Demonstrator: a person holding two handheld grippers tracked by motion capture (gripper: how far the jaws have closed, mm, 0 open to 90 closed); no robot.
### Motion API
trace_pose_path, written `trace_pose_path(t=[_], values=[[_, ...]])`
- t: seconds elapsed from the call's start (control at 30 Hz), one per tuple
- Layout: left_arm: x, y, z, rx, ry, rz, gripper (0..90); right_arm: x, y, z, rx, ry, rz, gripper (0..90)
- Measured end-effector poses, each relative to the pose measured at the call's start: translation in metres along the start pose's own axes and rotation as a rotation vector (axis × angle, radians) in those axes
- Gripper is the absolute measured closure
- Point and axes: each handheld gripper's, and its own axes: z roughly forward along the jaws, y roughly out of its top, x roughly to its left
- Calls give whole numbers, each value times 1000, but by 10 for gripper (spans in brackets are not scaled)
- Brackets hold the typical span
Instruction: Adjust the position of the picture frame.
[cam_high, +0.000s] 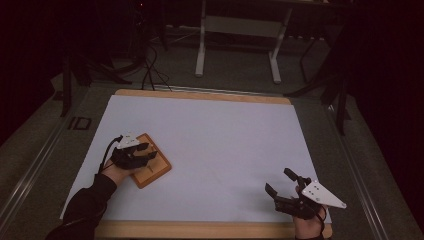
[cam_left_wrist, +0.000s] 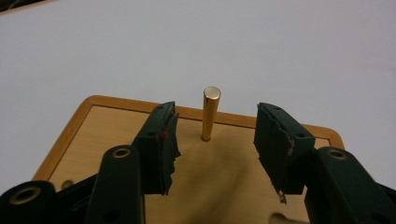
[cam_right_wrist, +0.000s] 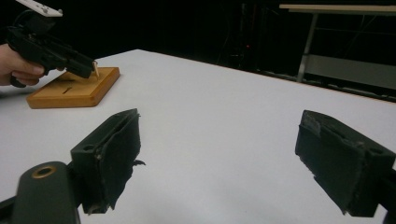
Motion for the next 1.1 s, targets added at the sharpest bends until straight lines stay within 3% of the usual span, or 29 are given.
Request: trace_pose_path(t=[0.1,0.23,0.4,0.7,0.73,1.1], values=[[0,0,5,15,3,-3,536,0,0,0,3,4,0,138],[1,0,9,23,-2,17,663,0,0,1,8,8,-1,138],[2,0,11,8,-2,11,741,0,-1,1,14,11,2,138],[1,-3,15,-10,19,29,831,0,-1,2,20,17,4,138],[3,-3,15,-15,3,13,834,0,-1,2,21,18,4,138],[2,-4,14,-19,12,22,849,0,-2,3,28,26,10,138]])
